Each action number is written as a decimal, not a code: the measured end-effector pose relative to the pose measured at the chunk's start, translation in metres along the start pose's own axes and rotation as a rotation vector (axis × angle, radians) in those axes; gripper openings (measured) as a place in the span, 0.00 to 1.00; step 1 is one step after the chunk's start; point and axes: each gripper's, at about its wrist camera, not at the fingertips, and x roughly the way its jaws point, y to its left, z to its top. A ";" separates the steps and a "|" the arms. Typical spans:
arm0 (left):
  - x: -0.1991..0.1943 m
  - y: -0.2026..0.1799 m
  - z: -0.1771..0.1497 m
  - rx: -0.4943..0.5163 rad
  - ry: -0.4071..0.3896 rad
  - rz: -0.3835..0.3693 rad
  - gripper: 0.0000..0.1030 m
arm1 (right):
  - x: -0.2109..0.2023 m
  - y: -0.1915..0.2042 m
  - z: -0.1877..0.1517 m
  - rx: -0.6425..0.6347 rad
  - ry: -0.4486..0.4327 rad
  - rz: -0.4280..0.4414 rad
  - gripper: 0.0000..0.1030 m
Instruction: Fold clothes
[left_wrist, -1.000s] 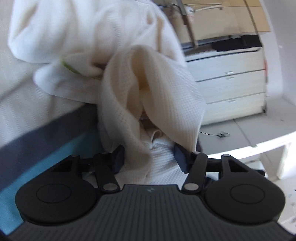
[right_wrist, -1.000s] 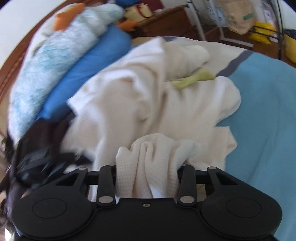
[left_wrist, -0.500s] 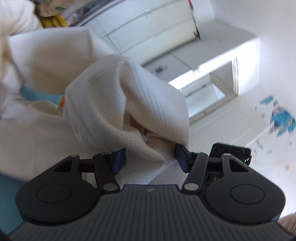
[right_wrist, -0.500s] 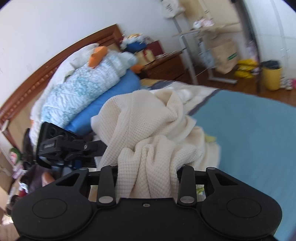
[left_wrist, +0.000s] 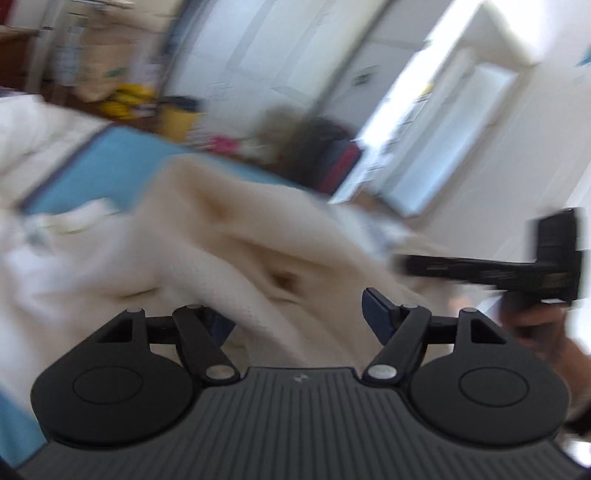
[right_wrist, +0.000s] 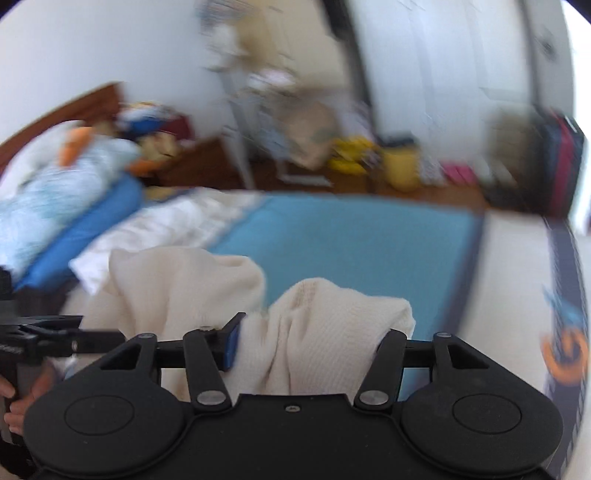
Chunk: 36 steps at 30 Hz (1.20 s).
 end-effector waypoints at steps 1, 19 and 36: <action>0.001 0.009 -0.003 -0.001 0.025 0.108 0.69 | 0.003 -0.015 -0.007 0.044 0.016 -0.011 0.59; -0.001 0.124 -0.060 -0.459 0.123 0.151 0.82 | 0.085 -0.048 -0.054 0.464 0.037 0.350 0.96; 0.019 0.014 -0.064 -0.329 0.120 -0.238 0.38 | 0.078 -0.037 -0.065 0.500 0.209 0.657 0.49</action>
